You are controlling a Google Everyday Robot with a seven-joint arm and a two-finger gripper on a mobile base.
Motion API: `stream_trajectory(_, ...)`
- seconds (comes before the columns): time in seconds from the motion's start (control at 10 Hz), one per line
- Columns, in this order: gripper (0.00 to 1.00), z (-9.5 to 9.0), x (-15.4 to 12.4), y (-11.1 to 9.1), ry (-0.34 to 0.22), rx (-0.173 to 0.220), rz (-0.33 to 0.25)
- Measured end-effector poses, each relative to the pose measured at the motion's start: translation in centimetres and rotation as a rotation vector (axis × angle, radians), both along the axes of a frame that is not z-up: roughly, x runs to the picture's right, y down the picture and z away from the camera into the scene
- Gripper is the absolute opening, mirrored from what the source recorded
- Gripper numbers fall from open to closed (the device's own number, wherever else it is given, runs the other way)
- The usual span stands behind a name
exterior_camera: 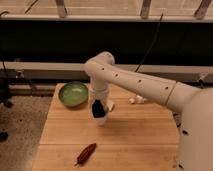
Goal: Place the eraser in the ceramic cup
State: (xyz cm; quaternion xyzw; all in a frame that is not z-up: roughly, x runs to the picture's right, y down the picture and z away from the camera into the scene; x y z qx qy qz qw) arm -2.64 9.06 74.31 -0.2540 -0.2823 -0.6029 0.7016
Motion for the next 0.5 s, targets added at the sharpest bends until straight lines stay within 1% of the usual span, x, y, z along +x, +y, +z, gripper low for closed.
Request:
stream_trajectory(0.2, 0.8, -0.1, 0.6, -0.4, 0.012, 0.015, 0.024)
stream_trajectory(0.5, 0.8, -1.1, 1.8, -1.8, 0.024, 0.049, 0.064)
